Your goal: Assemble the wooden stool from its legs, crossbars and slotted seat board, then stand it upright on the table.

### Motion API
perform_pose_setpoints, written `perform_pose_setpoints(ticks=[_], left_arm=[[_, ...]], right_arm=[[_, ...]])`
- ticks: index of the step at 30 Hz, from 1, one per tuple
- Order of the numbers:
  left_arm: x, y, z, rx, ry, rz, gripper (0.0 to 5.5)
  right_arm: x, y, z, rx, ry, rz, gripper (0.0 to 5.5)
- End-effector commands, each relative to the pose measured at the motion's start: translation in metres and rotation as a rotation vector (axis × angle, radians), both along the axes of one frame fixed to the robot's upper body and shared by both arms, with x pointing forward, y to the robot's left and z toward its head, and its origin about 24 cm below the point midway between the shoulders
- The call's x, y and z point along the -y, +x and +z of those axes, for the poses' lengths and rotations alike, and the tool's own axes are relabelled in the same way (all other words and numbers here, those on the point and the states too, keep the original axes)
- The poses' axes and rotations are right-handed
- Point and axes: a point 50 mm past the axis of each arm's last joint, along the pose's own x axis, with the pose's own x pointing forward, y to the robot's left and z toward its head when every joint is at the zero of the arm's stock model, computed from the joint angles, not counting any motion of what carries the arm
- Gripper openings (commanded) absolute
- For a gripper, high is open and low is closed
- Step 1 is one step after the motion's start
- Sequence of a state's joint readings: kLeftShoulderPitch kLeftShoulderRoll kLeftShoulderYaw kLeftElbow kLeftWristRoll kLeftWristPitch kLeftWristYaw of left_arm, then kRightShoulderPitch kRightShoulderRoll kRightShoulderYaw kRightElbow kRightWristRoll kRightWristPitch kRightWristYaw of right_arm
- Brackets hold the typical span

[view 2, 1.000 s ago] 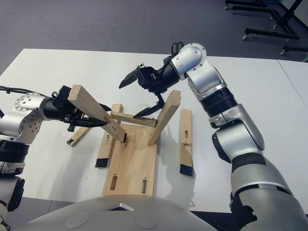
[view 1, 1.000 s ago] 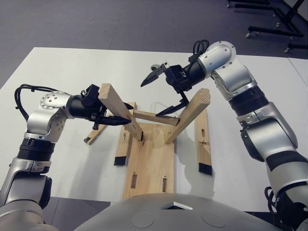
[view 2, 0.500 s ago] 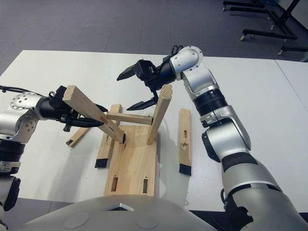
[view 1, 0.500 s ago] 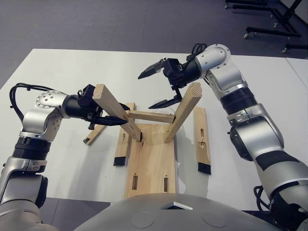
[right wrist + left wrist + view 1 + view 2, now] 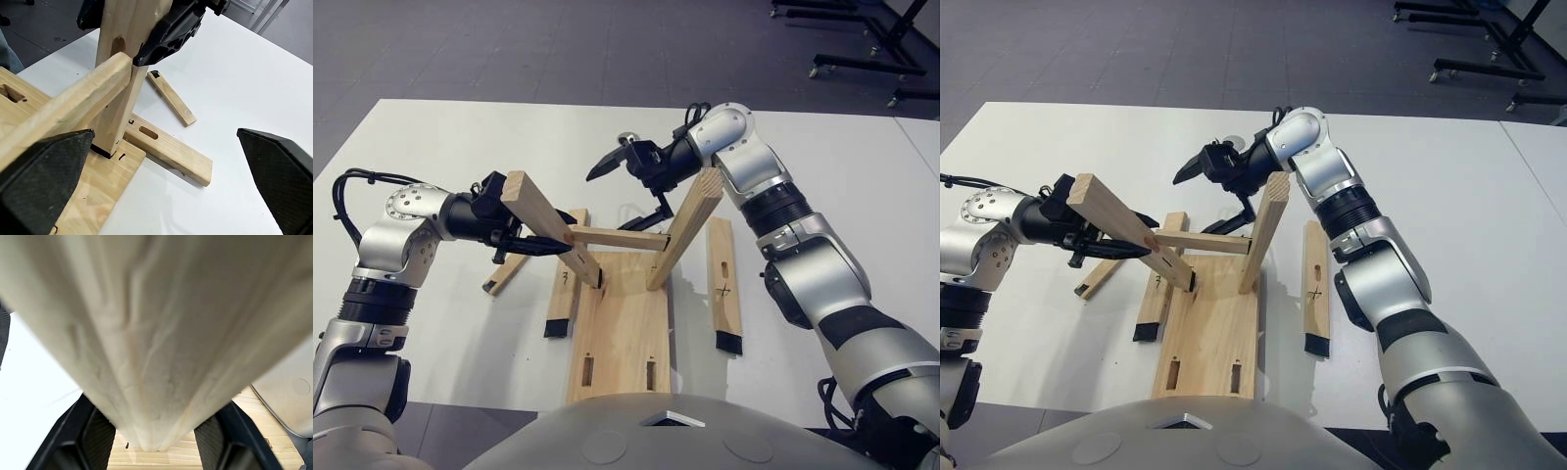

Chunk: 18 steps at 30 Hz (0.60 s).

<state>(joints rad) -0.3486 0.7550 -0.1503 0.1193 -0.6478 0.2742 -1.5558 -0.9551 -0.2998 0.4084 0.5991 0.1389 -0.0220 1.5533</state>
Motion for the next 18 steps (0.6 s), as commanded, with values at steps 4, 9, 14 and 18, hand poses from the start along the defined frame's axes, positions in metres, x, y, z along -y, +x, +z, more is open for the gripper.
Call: perform_pose_setpoints(ticks=[4,9,14,18], left_arm=[[-0.005,-0.021,-0.046,-0.218,0.127,-0.007,2.03],[-0.003,-0.019,-0.046,-0.211,0.124,-0.010,2.03],[0.002,-0.019,-0.045,-0.204,0.120,-0.017,2.03],[0.010,-0.021,-0.043,-0.202,0.117,-0.029,2.03]], right_arm=[[-0.003,-0.018,0.011,-0.038,0.023,0.116,5.40],[-0.004,-0.025,0.007,-0.036,0.005,0.134,5.40],[-0.002,-0.031,0.006,-0.018,-0.024,0.156,5.40],[-0.002,-0.035,0.006,-0.019,-0.038,0.170,5.40]])
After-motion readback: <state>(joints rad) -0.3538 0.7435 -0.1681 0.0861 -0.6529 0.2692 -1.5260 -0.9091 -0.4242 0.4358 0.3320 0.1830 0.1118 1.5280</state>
